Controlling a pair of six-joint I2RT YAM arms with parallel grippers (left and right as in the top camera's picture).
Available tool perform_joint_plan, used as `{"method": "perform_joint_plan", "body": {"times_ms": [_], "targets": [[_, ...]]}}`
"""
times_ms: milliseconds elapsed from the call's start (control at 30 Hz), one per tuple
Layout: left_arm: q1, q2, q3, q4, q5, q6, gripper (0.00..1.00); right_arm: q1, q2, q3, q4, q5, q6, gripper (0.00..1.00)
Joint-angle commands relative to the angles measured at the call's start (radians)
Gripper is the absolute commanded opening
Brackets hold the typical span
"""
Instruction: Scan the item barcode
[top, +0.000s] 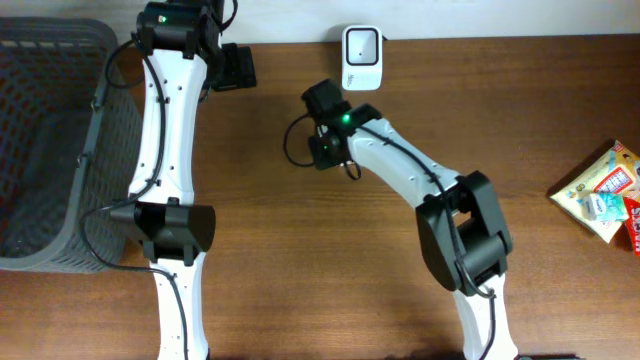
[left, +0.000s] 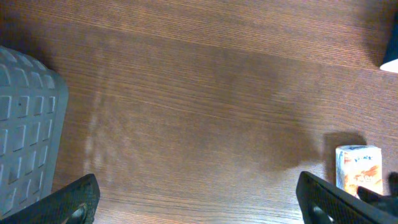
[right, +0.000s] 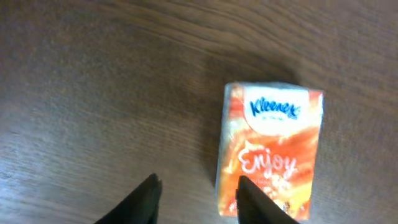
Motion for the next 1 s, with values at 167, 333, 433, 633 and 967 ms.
{"method": "perform_joint_plan", "body": {"times_ms": [167, 333, 433, 633, 967], "targets": [[-0.001, -0.009, 0.004, -0.002, -0.011, 0.008, 0.99, 0.007, 0.052, -0.011, 0.024, 0.172, -0.102, 0.39], [0.0, -0.009, 0.004, -0.002, -0.011, 0.008, 0.99, 0.007, 0.06, -0.011, 0.023, 0.178, -0.138, 0.35], [0.0, -0.009, 0.004, -0.002, -0.011, 0.008, 0.99, 0.008, 0.085, -0.011, 0.019, 0.178, -0.138, 0.29], [-0.001, -0.009, 0.004, -0.002, -0.011, 0.008, 0.99, 0.008, 0.104, -0.011, 0.011, 0.171, -0.111, 0.16], [-0.001, -0.009, 0.004, -0.002, -0.011, 0.008, 0.99, 0.005, 0.095, 0.152, -0.124, 0.205, -0.001, 0.04]]}}
